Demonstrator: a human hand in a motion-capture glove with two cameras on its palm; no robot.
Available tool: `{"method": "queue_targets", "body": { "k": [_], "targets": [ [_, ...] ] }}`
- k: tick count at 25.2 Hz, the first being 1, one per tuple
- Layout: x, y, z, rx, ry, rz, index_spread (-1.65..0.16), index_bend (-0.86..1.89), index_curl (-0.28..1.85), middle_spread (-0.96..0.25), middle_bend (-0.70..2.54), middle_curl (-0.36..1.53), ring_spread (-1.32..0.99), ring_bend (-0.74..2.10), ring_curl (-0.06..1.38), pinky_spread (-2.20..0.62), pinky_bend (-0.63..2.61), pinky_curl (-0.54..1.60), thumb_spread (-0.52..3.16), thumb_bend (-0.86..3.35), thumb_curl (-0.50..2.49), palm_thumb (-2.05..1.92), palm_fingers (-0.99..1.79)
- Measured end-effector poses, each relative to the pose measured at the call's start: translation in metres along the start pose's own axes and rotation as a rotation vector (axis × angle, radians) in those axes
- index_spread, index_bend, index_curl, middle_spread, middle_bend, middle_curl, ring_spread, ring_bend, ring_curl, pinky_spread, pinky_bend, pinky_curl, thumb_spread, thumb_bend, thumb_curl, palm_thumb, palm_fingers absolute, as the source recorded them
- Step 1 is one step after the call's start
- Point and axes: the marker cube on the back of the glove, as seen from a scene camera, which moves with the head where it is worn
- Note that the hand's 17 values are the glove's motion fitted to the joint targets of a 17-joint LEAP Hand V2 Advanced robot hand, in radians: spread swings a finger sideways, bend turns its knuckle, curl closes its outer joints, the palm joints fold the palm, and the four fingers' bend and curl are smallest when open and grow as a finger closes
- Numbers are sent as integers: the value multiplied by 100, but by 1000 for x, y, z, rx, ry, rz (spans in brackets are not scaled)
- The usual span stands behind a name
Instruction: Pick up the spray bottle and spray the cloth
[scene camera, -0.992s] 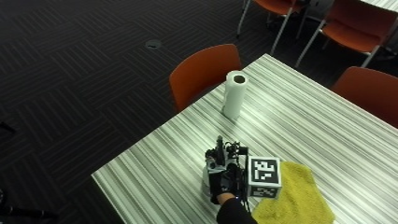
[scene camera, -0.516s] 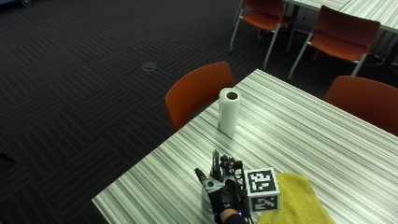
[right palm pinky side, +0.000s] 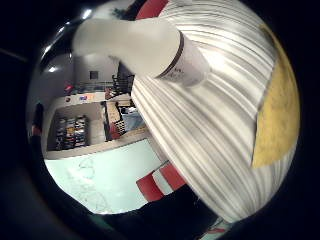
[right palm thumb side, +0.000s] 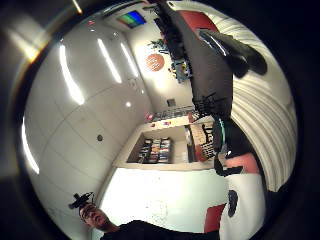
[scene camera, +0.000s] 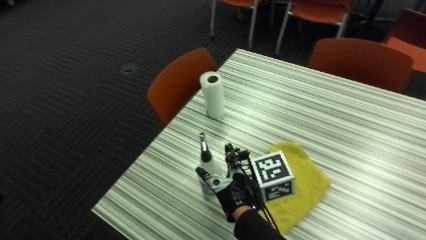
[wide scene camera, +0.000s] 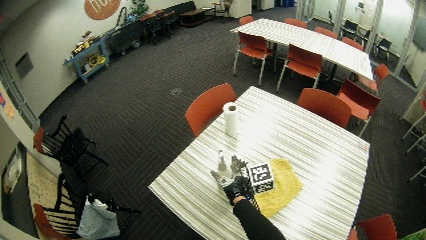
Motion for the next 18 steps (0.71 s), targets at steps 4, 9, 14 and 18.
{"method": "queue_targets", "body": {
  "k": [4, 9, 14, 18],
  "targets": [
    [-84, -8, 12, -71, 2, -197, -35, 12, 37, 4, 18, 45, 10, 25, 41, 19, 40, 32, 104, -2, 66, 96, 0],
    [-118, 35, 28, -169, 38, -306, -36, 13, 35, 5, 18, 43, 11, 27, 40, 20, 42, 33, 105, -2, 63, 97, 2],
    [-126, 70, 32, -213, 62, -300, -37, 14, 33, 6, 18, 41, 13, 29, 40, 20, 42, 34, 105, -2, 62, 97, 2],
    [-133, 65, 31, -213, 53, -345, -37, 14, 32, 6, 18, 40, 14, 30, 40, 20, 43, 34, 105, -2, 61, 97, 3]
  ]
}}
